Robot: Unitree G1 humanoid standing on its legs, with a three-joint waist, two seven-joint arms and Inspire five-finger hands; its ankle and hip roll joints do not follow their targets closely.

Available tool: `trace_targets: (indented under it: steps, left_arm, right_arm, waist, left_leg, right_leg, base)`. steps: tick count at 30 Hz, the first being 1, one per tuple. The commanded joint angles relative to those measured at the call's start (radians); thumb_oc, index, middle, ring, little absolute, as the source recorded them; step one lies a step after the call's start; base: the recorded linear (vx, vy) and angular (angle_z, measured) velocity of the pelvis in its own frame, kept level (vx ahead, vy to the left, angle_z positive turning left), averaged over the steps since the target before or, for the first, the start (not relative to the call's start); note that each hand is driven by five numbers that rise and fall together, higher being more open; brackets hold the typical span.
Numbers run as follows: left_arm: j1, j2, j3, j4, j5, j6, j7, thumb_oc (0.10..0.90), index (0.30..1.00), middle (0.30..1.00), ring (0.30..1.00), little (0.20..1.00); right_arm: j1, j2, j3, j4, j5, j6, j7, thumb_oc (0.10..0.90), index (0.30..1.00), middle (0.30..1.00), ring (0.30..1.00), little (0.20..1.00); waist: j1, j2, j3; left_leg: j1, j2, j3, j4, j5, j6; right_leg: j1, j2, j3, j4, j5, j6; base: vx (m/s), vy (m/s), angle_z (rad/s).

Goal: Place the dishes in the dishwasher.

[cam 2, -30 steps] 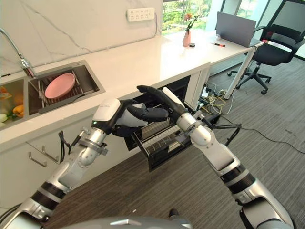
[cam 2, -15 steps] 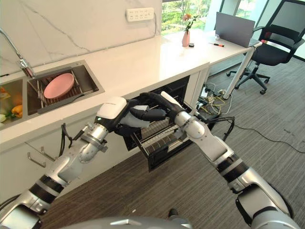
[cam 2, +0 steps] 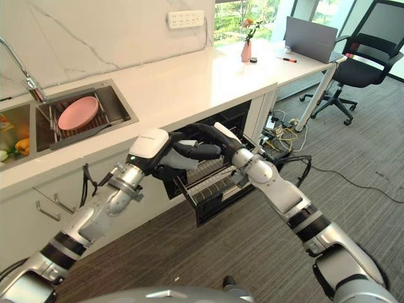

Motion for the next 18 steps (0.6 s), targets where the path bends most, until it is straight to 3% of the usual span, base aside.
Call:
trace_targets:
  steps: [1, 4, 6, 11, 18]
  left_arm:
    - [-0.120, 0.044, -0.010, -0.064, 0.029, -0.053, 0.071, 0.400, 0.300, 0.300, 0.300, 0.300]
    - [-0.100, 0.056, -0.003, -0.085, 0.025, -0.055, 0.115, 0.400, 0.300, 0.300, 0.300, 0.300]
    - [-0.089, 0.061, 0.000, -0.095, 0.028, -0.052, 0.131, 0.400, 0.300, 0.300, 0.300, 0.300]
    - [-0.054, 0.064, 0.013, -0.095, 0.044, -0.037, 0.183, 0.400, 0.300, 0.300, 0.300, 0.300]
    - [-0.009, 0.061, 0.040, -0.106, 0.055, -0.022, 0.229, 0.400, 0.300, 0.300, 0.300, 0.300]
  right_arm:
    - [-0.186, -0.049, 0.022, -0.046, 0.206, -0.053, 0.010, 0.800, 0.900, 0.900, 0.900, 0.900]
    - [-0.236, -0.134, 0.105, -0.031, 0.427, -0.071, -0.002, 0.800, 0.900, 0.900, 0.900, 0.900]
    - [-0.236, -0.146, 0.124, -0.037, 0.495, -0.079, -0.006, 0.800, 0.900, 0.900, 0.900, 0.900]
    - [-0.233, -0.195, 0.144, -0.070, 0.611, -0.105, -0.015, 0.800, 0.900, 0.900, 0.900, 0.900]
    - [-0.202, -0.219, 0.122, -0.089, 0.672, -0.134, -0.034, 0.800, 0.900, 0.900, 0.900, 0.900]
  waist:
    - [0.024, -0.029, -0.053]
    - [0.030, -0.037, -0.049]
    - [0.033, -0.040, -0.049]
    - [0.037, -0.042, -0.051]
    - [0.041, -0.042, -0.050]
  left_leg:
    - [0.005, -0.022, 0.020, 0.011, -0.055, -0.030]
    - [0.003, -0.022, 0.021, 0.011, -0.051, -0.035]
    - [0.006, -0.022, 0.022, 0.011, -0.058, -0.037]
    - [0.003, -0.023, 0.023, 0.011, -0.056, -0.041]
    - [-0.001, -0.022, 0.021, 0.011, -0.055, -0.043]
  right_leg:
    - [0.038, -0.031, -0.014, 0.027, -0.101, 0.057]
    - [0.037, -0.029, -0.019, 0.027, -0.098, 0.058]
    - [0.041, -0.029, -0.021, 0.025, -0.102, 0.059]
    - [0.042, -0.030, -0.024, 0.024, -0.102, 0.061]
    - [0.042, -0.034, -0.027, 0.023, -0.101, 0.063]
  base:
    - [0.00, 0.000, 0.00]
    - [-0.01, 0.001, 0.00]
    - [0.00, 0.000, 0.00]
    - [0.00, 0.000, 0.00]
    - [0.00, 0.000, 0.00]
